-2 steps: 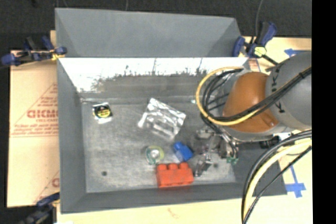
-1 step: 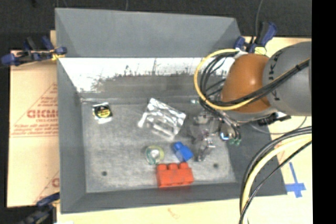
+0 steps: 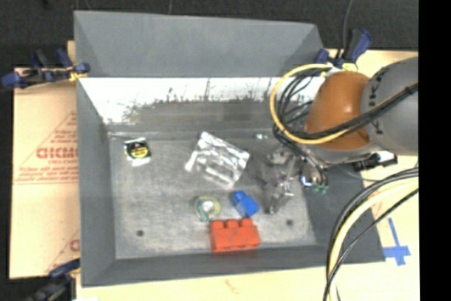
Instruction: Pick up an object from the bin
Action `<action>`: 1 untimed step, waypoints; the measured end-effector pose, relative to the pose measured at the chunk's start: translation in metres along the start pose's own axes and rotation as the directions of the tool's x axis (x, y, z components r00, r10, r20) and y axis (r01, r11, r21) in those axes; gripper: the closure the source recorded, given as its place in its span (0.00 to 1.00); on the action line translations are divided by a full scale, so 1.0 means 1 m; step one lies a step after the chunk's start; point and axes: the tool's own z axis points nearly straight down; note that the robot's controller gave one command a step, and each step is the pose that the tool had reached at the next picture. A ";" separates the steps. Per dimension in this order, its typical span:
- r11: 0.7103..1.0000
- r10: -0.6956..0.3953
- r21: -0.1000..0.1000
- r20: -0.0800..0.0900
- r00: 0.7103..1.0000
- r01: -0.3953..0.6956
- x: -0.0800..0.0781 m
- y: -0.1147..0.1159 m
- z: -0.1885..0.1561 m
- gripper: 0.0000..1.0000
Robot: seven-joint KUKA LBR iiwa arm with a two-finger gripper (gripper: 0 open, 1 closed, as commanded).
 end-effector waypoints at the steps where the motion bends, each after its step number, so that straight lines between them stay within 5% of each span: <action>1: 1.000 -0.006 0.001 -0.004 1.000 0.006 -0.003 0.001 -0.002 0.00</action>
Offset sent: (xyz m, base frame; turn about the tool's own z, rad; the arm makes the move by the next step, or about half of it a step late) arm 0.0000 0.0000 0.0000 0.0000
